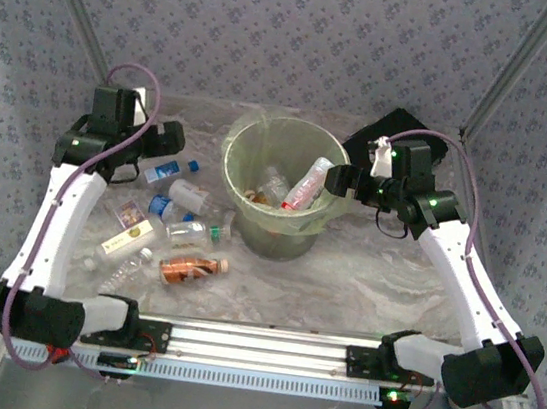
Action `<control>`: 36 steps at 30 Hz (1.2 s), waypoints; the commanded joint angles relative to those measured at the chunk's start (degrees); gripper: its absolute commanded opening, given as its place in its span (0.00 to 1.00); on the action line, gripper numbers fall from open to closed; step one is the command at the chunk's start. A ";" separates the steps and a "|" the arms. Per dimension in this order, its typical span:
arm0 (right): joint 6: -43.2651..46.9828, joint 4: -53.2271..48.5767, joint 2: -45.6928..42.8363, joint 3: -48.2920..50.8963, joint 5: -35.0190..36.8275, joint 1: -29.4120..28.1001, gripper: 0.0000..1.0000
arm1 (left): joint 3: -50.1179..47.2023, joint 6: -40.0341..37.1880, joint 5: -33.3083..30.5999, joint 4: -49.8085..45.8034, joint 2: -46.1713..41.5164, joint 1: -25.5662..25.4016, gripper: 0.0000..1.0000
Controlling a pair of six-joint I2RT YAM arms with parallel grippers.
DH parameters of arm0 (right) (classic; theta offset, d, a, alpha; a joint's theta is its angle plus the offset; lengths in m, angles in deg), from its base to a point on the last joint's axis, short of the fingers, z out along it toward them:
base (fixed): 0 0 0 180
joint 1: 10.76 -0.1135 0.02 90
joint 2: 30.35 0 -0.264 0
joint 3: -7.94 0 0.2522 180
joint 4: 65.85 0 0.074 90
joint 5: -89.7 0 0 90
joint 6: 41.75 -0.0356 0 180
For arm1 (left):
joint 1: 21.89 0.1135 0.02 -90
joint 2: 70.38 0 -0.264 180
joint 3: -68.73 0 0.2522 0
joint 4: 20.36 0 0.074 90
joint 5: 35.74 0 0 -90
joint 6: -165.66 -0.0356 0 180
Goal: Put the plastic bottles in the bin
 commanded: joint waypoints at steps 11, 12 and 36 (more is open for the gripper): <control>1.10 1.14 0.62 0.36 -0.49 0.05 0.95 | -27.49 25.60 13.47 20.82 -0.73 -1.85 0.89; 1.05 1.28 0.62 0.45 -0.57 0.05 0.95 | -28.35 27.48 12.31 22.19 -0.41 -3.05 0.89; 1.06 1.52 0.45 1.02 -0.35 0.31 0.95 | -28.03 41.08 5.03 33.13 15.81 -13.07 0.95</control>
